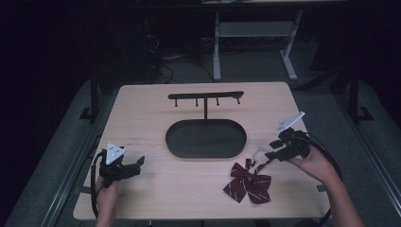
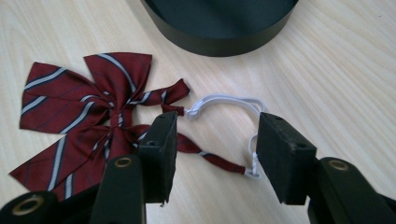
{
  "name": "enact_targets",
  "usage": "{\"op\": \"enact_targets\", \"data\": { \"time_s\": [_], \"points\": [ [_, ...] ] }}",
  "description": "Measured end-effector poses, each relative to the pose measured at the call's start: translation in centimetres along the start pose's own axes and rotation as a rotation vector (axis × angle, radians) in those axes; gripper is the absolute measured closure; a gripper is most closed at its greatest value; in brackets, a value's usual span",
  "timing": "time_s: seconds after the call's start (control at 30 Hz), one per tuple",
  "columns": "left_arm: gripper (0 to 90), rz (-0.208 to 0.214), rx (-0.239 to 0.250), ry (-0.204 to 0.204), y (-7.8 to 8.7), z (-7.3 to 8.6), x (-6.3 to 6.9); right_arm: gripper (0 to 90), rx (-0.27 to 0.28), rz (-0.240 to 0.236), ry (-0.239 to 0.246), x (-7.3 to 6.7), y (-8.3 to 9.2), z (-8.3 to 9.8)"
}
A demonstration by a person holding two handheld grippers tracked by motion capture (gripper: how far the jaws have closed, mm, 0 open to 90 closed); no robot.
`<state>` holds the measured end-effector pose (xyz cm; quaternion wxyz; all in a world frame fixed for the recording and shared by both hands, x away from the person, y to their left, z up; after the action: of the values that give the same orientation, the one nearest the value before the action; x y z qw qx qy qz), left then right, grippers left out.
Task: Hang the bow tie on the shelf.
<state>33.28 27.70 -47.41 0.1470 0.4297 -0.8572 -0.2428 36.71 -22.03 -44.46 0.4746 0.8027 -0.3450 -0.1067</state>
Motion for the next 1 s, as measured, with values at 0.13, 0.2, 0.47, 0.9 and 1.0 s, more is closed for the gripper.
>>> {"op": "enact_targets", "data": {
  "time_s": [0.13, 0.2, 0.47, 0.9, 1.0],
  "points": [
    [13.6, 0.001, 0.001, 0.0, 0.0, 0.0, 0.0, 48.8, -0.017, -0.002, 0.009, 0.3, -0.7, -0.4],
    [13.5, 0.001, 0.001, 0.0, 0.0, 0.0, 0.0, 49.4, -0.022, -0.013, 0.008, 0.4, -1.2, -0.5],
    [13.6, 0.003, 0.0, -0.001, 0.0, 0.0, 0.0, 53.5, -0.075, -0.003, -0.013, 1.4, -3.0, -0.4],
    [13.5, -0.001, 0.004, 0.007, 0.1, 0.0, -0.1, 61.9, -0.148, 0.017, 0.016, 2.2, -5.3, 0.3],
    [13.5, -0.001, 0.005, 0.003, 0.1, 0.0, -0.1, 65.7, -0.161, 0.036, 0.045, 2.0, -5.6, 0.4]
  ]
}}
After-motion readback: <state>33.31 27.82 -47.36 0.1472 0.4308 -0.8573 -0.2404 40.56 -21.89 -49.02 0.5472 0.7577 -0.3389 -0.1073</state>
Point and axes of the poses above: each handheld gripper's, and its own axes: y roughly backward along the jaws, z roughly out of its underside, x roughly to its right, the point moved 6 cm from there along -y, roughly forward along the jaws, and after that the axes turned 15 degrees about z, right-handed, at the moved point
